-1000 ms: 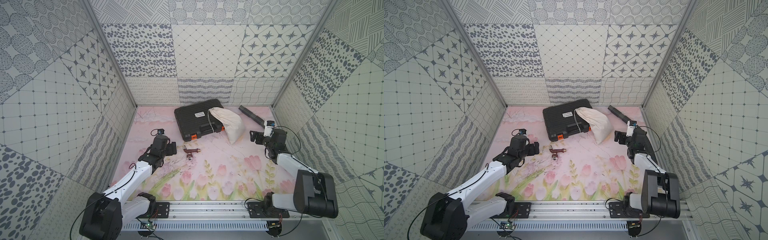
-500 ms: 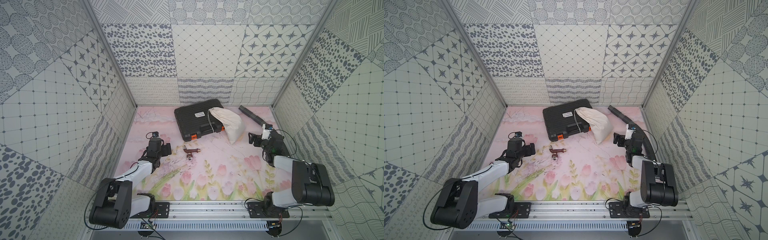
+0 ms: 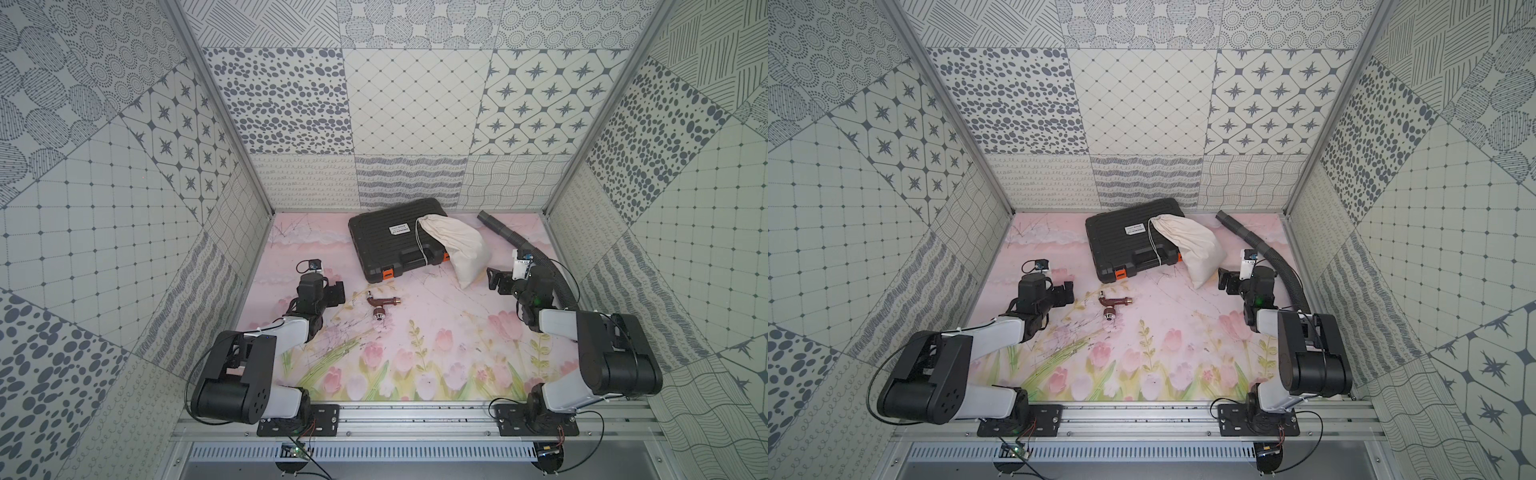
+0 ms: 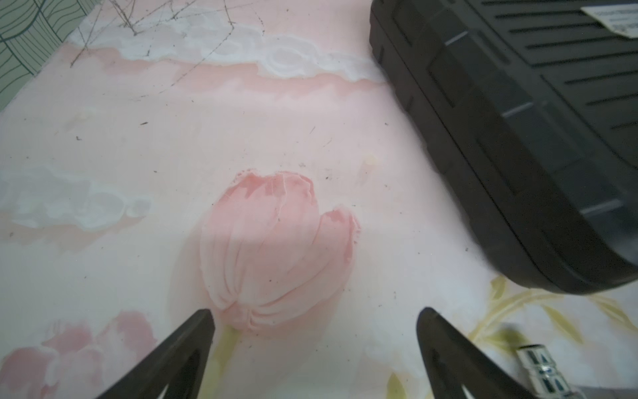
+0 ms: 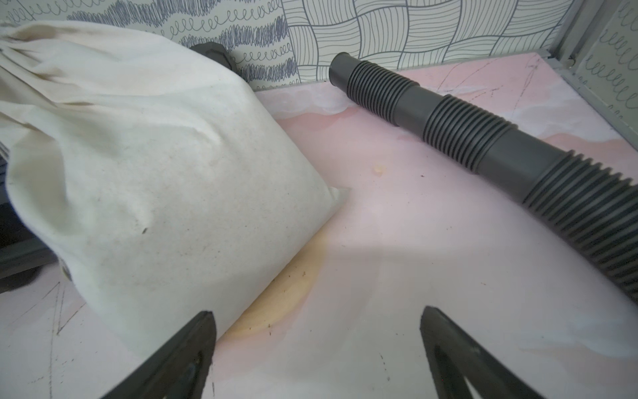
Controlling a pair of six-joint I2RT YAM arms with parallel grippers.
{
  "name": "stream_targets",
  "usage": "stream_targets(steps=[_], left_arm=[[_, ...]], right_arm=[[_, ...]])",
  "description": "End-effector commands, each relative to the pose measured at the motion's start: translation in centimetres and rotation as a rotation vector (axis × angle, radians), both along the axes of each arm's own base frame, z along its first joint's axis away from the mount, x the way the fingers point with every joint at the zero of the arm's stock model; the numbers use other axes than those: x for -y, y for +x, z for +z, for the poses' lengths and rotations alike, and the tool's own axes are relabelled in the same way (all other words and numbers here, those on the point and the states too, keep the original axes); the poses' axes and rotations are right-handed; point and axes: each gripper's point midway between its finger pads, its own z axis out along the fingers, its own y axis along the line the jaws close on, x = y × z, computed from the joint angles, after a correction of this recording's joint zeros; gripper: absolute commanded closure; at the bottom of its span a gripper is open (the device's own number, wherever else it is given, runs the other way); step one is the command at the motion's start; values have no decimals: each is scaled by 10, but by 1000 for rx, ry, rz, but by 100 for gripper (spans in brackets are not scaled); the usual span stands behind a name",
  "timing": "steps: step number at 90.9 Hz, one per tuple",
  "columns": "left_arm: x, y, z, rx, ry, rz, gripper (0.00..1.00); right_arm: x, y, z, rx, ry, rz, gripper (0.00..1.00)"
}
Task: Close the soil bag
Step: Reset both arms
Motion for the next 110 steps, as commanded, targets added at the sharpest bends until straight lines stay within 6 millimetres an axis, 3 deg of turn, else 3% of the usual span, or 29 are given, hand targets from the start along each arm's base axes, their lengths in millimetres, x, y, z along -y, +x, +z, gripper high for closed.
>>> stream_targets(steps=[1, 34, 64, 110], left_arm=[[7, 22, 22, 144, 39, -74, 4], [13, 19, 6, 193, 28, -111, 5], [21, 17, 6, 202, 2, -180, 4], [16, 20, 5, 183, -26, -169, 4]], right_arm=[[1, 6, 16, 85, -48, -15, 3], [-1, 4, 16, 97, -78, -23, 3], [0, -3, 11, 148, -98, -56, 3], [6, -2, 9, 137, -104, -94, 3]])
